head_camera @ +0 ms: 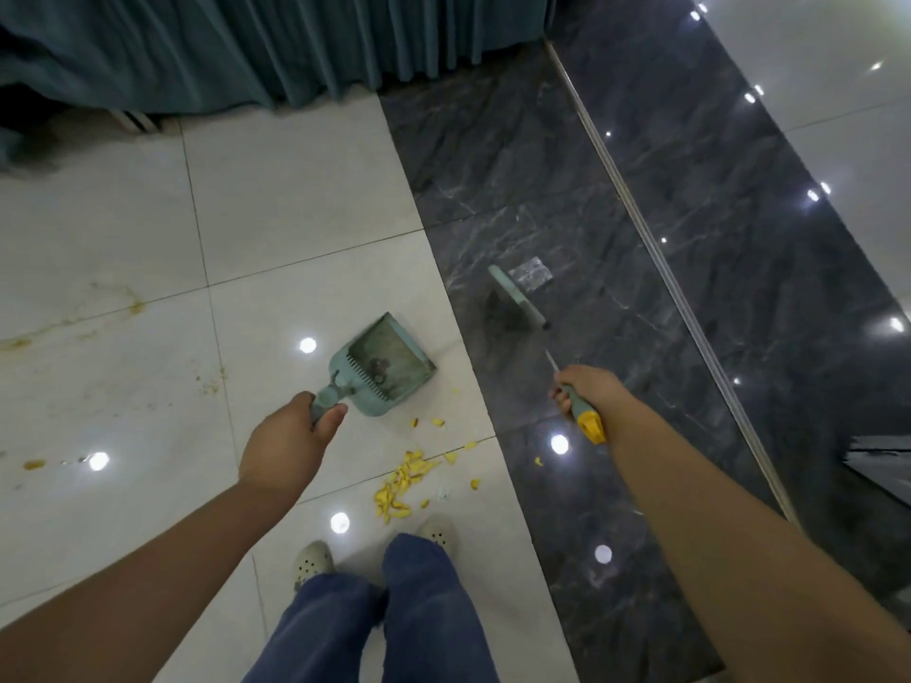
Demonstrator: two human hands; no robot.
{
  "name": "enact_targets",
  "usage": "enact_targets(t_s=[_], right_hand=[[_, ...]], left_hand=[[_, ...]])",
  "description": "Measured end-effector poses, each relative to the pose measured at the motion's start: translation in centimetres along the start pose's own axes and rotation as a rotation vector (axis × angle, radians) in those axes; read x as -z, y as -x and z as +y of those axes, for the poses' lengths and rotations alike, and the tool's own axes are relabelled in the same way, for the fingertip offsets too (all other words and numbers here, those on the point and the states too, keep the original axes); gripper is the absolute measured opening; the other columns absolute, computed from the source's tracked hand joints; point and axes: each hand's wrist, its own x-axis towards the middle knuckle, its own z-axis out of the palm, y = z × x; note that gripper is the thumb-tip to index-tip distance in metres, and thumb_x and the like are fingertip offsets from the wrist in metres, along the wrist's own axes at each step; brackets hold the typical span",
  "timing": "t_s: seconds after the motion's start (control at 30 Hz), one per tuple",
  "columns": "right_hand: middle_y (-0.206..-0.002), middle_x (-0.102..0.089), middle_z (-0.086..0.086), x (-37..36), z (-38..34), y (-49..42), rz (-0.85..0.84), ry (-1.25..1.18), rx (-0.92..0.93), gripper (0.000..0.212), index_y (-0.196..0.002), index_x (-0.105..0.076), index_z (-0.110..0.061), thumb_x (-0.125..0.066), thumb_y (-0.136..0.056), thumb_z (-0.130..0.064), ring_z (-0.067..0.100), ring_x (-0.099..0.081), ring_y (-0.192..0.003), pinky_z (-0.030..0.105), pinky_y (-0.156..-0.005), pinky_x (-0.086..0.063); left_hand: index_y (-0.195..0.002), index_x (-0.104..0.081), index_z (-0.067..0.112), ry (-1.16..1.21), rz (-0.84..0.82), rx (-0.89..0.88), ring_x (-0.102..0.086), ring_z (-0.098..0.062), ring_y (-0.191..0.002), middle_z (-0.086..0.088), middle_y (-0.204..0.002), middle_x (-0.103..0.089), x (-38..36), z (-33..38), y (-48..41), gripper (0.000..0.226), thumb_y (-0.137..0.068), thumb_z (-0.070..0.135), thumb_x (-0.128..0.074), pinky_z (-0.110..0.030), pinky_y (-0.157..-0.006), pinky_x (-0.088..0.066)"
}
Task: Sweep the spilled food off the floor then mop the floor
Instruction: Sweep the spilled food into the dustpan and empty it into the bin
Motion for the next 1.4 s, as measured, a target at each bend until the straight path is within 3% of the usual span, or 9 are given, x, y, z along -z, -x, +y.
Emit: enact_targets(t_s=[0.23, 0.33, 0.43, 0.5, 0.73, 0.87, 0.93, 1.2, 1.4], right_hand=[[-0.072, -0.045, 0.019, -0.2, -6.7, -8.0, 0.086, 0.104, 0.043, 0.026, -0.073, -0.037, 0.000, -0.039, -0.099, -0.001, 0.014, -0.040, -0.028, 0.011, -0.025, -0.031], [-0.072, -0.046, 0.022, 0.0, -7.2, -9.6, 0.126, 0.198, 0.055, 0.025, -0.073, -0.039, 0.001, -0.043, -0.098, 0.000, 0.010, -0.041, -0.019, 0.012, -0.025, -0.033], [-0.069, -0.047, 0.021, 0.0, -6.1, -9.7, 0.143, 0.289, 0.041, 0.023, -0.073, -0.043, 0.002, -0.044, -0.096, 0.003, 0.017, -0.047, -0.030, 0.012, -0.027, -0.035], [-0.065, -0.046, 0.017, -0.1, -4.8, -9.0, 0.140, 0.373, 0.015, 0.020, -0.075, -0.044, 0.001, -0.043, -0.095, 0.004, 0.021, -0.043, -0.044, 0.012, -0.027, -0.034], [-0.060, -0.043, 0.011, 0.0, 1.6, -4.1, 0.091, 0.418, -0.060, 0.024, -0.072, -0.045, -0.004, -0.042, -0.093, 0.006, 0.018, -0.037, -0.048, 0.014, -0.030, -0.034], [-0.063, -0.043, 0.011, -1.2, 5.8, 0.2, 0.091, 0.410, -0.089, 0.010, -0.098, -0.053, -0.002, -0.045, -0.094, 0.004, 0.018, -0.039, -0.049, 0.013, -0.031, -0.034], [-0.064, -0.043, 0.011, -2.1, 8.1, 2.5, 0.089, 0.408, -0.096, 0.017, -0.109, -0.054, -0.003, -0.047, -0.094, 0.003, 0.017, -0.041, -0.050, 0.013, -0.031, -0.035], [-0.065, -0.044, 0.011, -6.7, 18.9, 9.7, 0.089, 0.342, -0.234, 0.016, -0.079, -0.048, -0.008, -0.047, -0.093, 0.000, 0.015, -0.040, -0.047, 0.015, -0.034, -0.035], [-0.066, -0.054, 0.011, -8.5, 25.5, 14.9, 0.076, 0.291, -0.322, 0.012, -0.105, -0.057, -0.009, -0.051, -0.094, -0.011, 0.013, -0.044, -0.049, 0.020, -0.041, -0.042]], left_hand=[[-0.080, -0.045, 0.011, 0.022, 0.032, 0.000, -0.052, -0.026, -0.065, -0.004, -0.065, -0.053, -0.8, 2.3, -2.7, 0.035, -0.094, 0.044, -0.046, -0.032, -0.056, -0.036], [-0.078, -0.045, 0.011, 0.032, 0.051, -0.015, -0.052, -0.027, -0.063, -0.003, -0.062, -0.050, -1.4, 2.5, -3.5, 0.036, -0.093, 0.043, -0.048, -0.032, -0.055, -0.036], [-0.078, -0.044, 0.011, 0.028, 0.053, -0.031, -0.052, -0.027, -0.061, -0.003, -0.061, -0.050, -1.6, 2.5, -4.0, 0.037, -0.093, 0.044, -0.047, -0.034, -0.057, -0.040], [-0.078, -0.044, 0.011, 0.026, 0.053, -0.038, -0.052, -0.028, -0.061, -0.003, -0.060, -0.050, -1.7, 2.3, -4.1, 0.037, -0.093, 0.045, -0.047, -0.035, -0.058, -0.042], [-0.078, -0.047, 0.007, 0.065, 0.061, -0.022, -0.052, -0.030, -0.063, -0.008, -0.064, -0.053, -1.0, -0.4, -3.5, 0.037, -0.094, 0.041, -0.048, -0.036, -0.058, -0.040], [-0.080, -0.048, 0.007, 0.070, 0.049, -0.021, -0.051, -0.028, -0.062, -0.008, -0.064, -0.053, -0.3, -3.1, -2.4, 0.036, -0.094, 0.040, -0.046, -0.032, -0.054, -0.035], [-0.080, -0.048, 0.007, 0.070, 0.041, -0.023, -0.050, -0.027, -0.061, -0.008, -0.063, -0.052, 0.0, -4.9, -1.5, 0.036, -0.095, 0.040, -0.046, -0.032, -0.053, -0.033], [-0.080, -0.047, 0.005, 0.031, -0.004, -0.068, -0.044, -0.021, -0.057, -0.004, -0.062, -0.049, 1.9, -11.9, 2.4, 0.037, -0.096, 0.039, -0.045, -0.029, -0.048, -0.027], [-0.078, -0.048, 0.004, 0.028, -0.017, -0.104, -0.047, -0.024, -0.057, -0.007, -0.061, -0.050, 2.6, -17.1, 4.7, 0.040, -0.096, 0.040, -0.044, -0.029, -0.048, -0.030]])
